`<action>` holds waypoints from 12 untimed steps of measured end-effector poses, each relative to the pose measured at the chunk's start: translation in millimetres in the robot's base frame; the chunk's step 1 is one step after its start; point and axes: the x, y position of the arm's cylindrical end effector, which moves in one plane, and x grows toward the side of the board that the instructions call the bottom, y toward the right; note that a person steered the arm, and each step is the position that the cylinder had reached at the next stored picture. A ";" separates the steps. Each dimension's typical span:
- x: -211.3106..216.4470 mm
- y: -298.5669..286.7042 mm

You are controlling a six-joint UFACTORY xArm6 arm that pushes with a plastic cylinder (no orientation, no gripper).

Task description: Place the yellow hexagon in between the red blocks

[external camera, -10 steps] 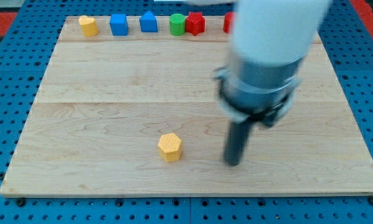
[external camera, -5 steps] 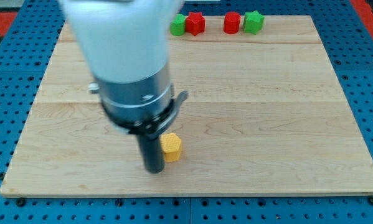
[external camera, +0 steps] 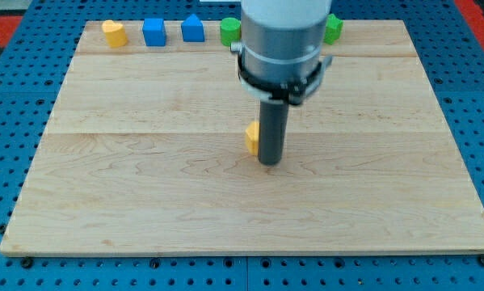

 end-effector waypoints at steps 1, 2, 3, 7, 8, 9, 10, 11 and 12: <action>-19.8 -27.3; -39.4 -49.3; -48.0 -26.1; -118.4 5.5; -138.0 23.7; -125.0 41.7; -124.8 51.2; -163.0 48.4; -186.8 44.4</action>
